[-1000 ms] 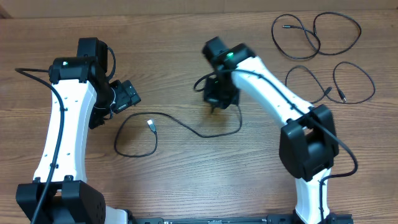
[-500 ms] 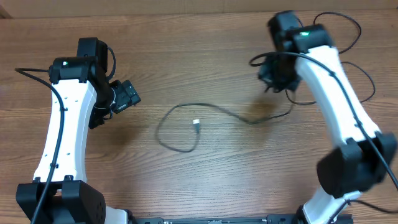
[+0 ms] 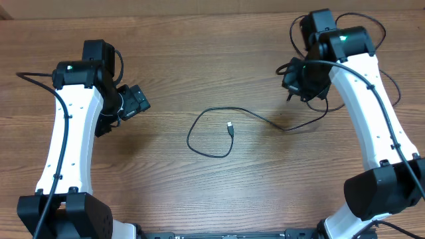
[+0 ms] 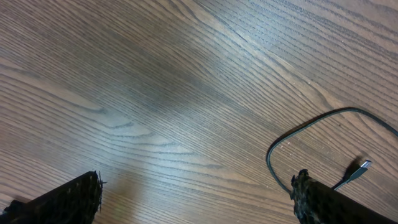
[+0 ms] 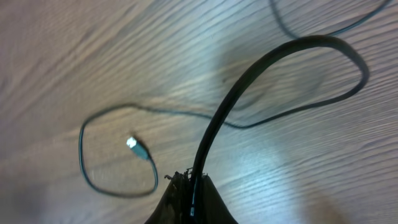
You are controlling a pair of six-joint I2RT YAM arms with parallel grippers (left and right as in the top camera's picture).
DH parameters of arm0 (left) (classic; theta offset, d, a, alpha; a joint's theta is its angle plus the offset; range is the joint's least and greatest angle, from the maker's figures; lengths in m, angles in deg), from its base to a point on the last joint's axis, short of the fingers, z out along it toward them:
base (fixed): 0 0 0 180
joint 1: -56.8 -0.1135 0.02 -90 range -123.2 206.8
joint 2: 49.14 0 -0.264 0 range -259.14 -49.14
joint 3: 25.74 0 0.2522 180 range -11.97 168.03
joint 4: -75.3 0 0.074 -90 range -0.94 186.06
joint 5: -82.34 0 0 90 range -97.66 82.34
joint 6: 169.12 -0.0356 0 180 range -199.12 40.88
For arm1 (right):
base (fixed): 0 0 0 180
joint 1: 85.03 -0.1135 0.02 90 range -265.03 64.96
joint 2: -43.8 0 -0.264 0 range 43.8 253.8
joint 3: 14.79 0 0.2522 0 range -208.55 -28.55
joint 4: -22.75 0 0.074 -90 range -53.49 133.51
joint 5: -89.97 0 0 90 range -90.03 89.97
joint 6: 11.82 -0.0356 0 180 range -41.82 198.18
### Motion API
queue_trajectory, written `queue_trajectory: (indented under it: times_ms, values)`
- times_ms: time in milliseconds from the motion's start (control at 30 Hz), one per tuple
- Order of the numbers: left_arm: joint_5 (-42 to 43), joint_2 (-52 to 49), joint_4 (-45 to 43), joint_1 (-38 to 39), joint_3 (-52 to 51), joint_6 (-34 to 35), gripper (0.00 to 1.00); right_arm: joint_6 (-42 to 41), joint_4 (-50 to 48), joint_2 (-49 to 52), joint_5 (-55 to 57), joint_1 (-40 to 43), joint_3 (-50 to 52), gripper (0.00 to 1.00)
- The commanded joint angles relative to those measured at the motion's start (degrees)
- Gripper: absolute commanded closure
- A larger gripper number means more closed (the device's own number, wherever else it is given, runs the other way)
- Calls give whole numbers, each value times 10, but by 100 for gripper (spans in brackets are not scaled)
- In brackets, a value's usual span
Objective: Untangle cables
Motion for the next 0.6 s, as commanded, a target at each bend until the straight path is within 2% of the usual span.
queue_trajectory:
  times_ms: [0, 167, 567]
  values:
    - [-8, -5, -3, 0, 5, -15, 1, 21, 5, -13, -26, -30, -9, 96]
    - [-8, -5, -3, 1, 4, -15, 0, -14, -2, -12, -26, -69, 9, 96]
    - [-8, -5, -3, 1, 4, -15, 0, -78, -93, -12, -28, -151, 103, 92]
